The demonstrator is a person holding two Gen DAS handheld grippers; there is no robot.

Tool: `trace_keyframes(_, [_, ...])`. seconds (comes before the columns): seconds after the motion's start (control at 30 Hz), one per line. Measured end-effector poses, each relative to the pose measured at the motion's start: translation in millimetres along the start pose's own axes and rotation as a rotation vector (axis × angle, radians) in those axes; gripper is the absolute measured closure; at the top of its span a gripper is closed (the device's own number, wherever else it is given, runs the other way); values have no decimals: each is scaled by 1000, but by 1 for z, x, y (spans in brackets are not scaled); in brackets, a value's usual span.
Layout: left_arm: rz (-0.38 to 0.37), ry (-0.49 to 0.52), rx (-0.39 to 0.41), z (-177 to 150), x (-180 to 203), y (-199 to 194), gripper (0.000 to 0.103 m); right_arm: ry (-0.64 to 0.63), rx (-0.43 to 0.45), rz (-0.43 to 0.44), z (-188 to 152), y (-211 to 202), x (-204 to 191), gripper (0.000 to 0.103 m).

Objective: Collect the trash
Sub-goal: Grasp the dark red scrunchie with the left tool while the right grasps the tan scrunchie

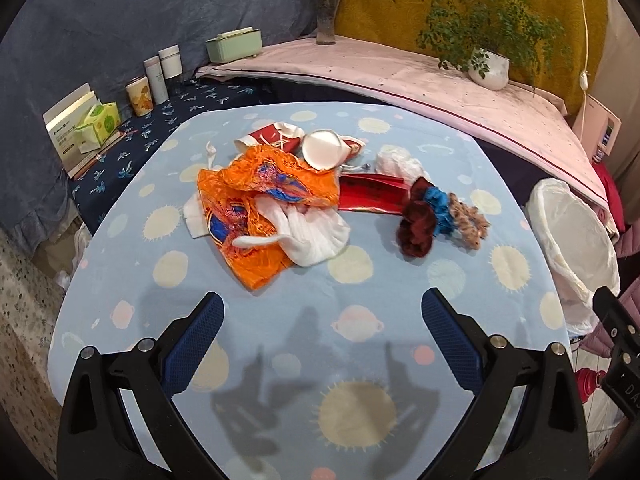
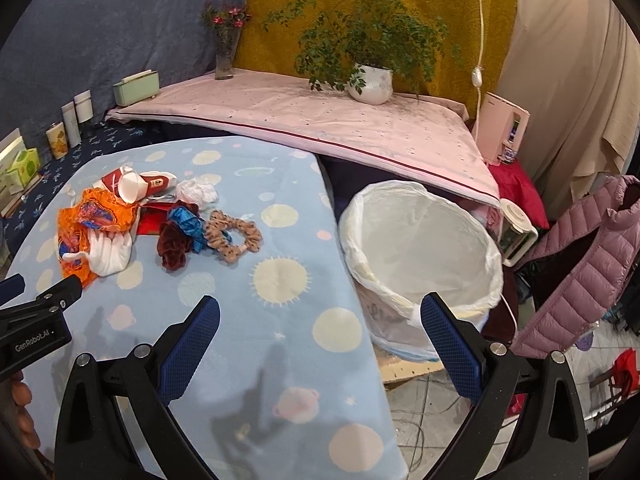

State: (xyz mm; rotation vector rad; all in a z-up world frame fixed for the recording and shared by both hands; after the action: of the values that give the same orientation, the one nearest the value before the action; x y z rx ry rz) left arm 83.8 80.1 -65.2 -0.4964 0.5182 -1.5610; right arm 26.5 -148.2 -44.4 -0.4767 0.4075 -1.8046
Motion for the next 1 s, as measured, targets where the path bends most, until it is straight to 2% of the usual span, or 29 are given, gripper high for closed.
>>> trace_keyframes(0.23, [-110,7,-5,17,19,29,9,-2,-10,47,5,33,-23,7])
trace_keyframes(0.37, [-180,-5,-43,21,39,52,16,-17,-24,60,3,53,-31,7])
trace_keyframes(0.57, [-197,12,-87,17,62,87,21,0,-64,81,-3,84,-35,8])
trace_keyframes(0.7, [-206,-4,-124,15,65,107,27,9,-83,105,-7,104,-40,10])
trace_keyframes(0.9, [-238,-39,-180,10,58,128,45,-3,-105,157,-11,132,-56,16])
trace_keyframes(0.97, [-259,-48,-193,9,57,132,58,-22,-103,168,-11,138,-64,18])
trace_keyframes(1.0, [-271,-48,-197,9,57,133,61,-32,-104,178,-11,141,-68,21])
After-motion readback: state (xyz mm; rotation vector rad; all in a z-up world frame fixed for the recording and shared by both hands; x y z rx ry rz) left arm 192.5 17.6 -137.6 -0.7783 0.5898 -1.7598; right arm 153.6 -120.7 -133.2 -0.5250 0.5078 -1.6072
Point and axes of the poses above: each gripper's, at about its wrist camera, not at the fingertips, and y roughly the way its jaws point, x to its right, z to its top, the point moved 6 cm from there along y, roughly the way its jaws point, and after that the axes turned 12 degrees about x, right-handed, at the moved point
